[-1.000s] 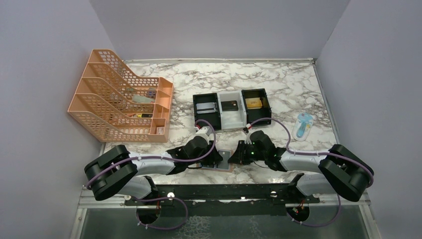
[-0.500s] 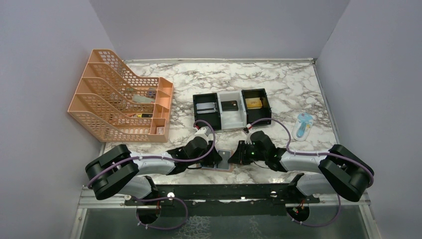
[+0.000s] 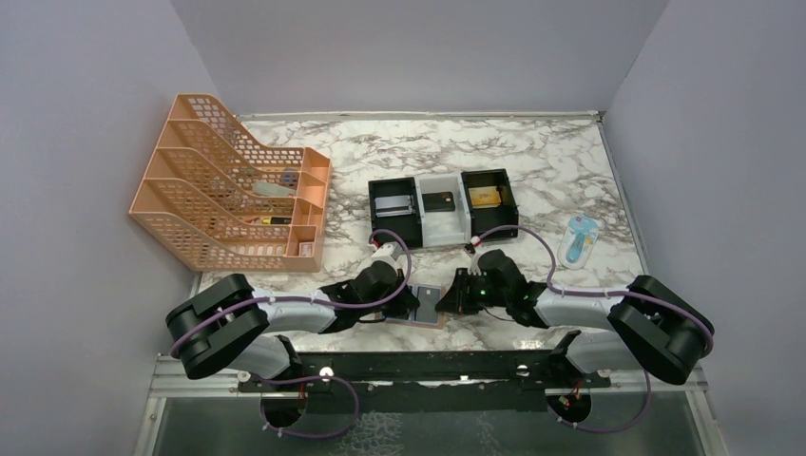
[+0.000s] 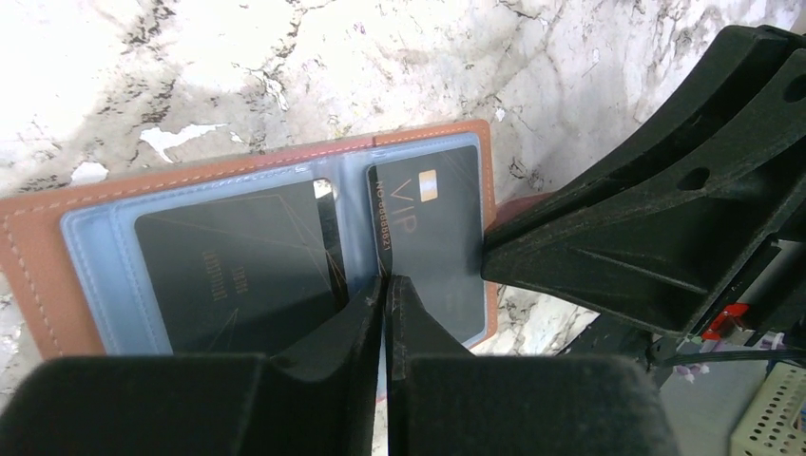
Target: Take the credit cards out of the card holder
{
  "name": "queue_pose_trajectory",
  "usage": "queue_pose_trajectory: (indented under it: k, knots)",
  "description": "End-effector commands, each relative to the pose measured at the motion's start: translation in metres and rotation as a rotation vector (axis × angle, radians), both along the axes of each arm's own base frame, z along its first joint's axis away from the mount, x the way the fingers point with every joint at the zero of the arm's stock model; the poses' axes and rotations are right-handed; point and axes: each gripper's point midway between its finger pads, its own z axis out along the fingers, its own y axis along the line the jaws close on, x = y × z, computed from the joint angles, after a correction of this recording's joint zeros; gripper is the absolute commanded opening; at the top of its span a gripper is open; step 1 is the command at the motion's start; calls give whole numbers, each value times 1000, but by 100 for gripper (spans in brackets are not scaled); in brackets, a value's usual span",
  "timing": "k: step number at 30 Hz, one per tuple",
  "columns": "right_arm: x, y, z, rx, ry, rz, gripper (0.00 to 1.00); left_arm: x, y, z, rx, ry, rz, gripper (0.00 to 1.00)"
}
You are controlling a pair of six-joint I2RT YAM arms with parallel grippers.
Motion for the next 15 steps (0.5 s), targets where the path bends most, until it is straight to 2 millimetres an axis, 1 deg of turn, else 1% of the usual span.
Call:
queue_pose_trajectory:
  k: [1, 2, 15]
  knots:
    - [-10, -14, -23, -80, 48, -11, 13, 1, -2, 2, -20, -8, 11, 2]
    - [-10, -14, -23, -82, 48, -11, 13, 2, -2, 4, -23, -11, 15, 0]
    - [-7, -16, -25, -101, 42, -16, 13, 3, 5, 4, -20, -27, 39, 0]
